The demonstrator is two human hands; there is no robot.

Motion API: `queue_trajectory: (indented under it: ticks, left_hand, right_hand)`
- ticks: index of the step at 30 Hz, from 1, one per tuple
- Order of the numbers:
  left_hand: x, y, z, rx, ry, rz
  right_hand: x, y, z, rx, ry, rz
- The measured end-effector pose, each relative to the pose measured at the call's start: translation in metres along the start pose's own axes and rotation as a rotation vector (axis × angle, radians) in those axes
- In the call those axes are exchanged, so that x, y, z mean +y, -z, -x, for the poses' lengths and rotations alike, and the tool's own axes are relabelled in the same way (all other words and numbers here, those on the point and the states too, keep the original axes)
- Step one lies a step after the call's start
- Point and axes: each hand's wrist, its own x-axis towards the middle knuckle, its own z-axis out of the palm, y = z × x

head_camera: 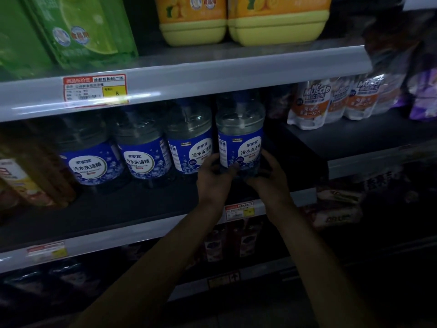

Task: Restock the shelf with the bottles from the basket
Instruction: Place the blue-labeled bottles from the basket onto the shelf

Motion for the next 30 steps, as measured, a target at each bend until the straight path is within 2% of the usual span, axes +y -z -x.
queue_trajectory:
  ticks: [6,11,15,21,25,30]
  left_hand:
    - [0.006,0.004,0.001,-0.073,0.000,0.022]
    - [0.009,0.028,0.007,-0.158,-0.012,-0.077]
    - [0.011,0.057,0.019,-0.198,-0.082,-0.206]
    - [0.025,0.113,0.042,-0.252,-0.183,-0.383]
    - [0.040,0.159,0.062,-0.270,-0.252,-0.503]
    - [0.055,0.222,0.087,-0.195,-0.348,-0.704]
  right_hand:
    - [0.000,-0.012,-0.002,-0.056,-0.035,0.061]
    - [-0.006,-0.021,0.004,0.037,-0.013,0.114]
    - [-0.012,-0.034,0.021,0.104,0.043,0.272]
    - [-0.024,-0.058,0.064,-0.020,0.115,0.571]
    - [-0.028,-0.079,0.092,-0.099,0.265,0.751]
    - [-0.033,-0.105,0.127,-0.228,0.444,0.934]
